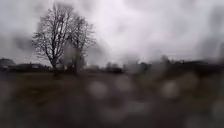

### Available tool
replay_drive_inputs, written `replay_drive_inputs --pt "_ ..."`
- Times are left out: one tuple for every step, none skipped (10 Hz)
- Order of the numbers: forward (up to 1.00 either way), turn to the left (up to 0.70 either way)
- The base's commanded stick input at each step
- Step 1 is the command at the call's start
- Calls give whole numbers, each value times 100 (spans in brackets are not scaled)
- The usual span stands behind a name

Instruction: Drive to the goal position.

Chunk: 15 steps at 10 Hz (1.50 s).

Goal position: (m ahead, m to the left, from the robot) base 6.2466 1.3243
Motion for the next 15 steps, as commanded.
replay_drive_inputs --pt "100 0" --pt "100 0" --pt "100 0" --pt "100 0" --pt "100 0" --pt "100 0" --pt "100 0" --pt "100 0" --pt "100 0" --pt "100 0" --pt "100 2" --pt "100 23" --pt "100 40" --pt "100 37" --pt "100 19"
